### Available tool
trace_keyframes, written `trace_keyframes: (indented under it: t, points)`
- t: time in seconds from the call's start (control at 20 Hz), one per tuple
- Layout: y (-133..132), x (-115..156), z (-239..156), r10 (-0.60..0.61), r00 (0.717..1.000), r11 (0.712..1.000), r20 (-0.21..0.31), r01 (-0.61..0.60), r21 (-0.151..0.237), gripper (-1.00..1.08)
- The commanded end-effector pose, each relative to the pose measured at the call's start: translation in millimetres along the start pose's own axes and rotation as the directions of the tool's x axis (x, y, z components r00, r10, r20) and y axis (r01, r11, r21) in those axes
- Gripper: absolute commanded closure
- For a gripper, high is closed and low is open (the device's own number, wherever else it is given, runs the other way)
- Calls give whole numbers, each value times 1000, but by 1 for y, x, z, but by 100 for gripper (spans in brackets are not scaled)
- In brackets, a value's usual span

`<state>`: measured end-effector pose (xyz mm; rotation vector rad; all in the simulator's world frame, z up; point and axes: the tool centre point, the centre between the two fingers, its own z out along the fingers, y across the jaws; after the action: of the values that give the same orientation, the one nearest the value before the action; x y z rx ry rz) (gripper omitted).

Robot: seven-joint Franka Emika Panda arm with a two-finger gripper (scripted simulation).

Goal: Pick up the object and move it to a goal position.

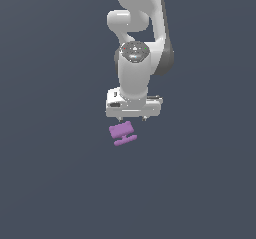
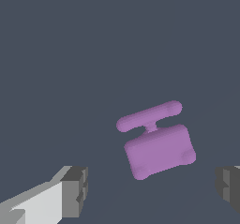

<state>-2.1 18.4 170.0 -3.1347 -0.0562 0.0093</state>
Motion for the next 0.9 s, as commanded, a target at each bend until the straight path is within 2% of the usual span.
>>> trace_keyframes:
  t: [0.0, 0.45, 0.85]
  points:
    - [0, 0, 0, 0, 1000, 1000, 0, 0, 0, -20]
    - [-1, 3, 4, 42, 999, 999, 24, -42, -11, -20]
    - [-3, 9, 16, 161, 983, 986, 88, -158, -47, -20]
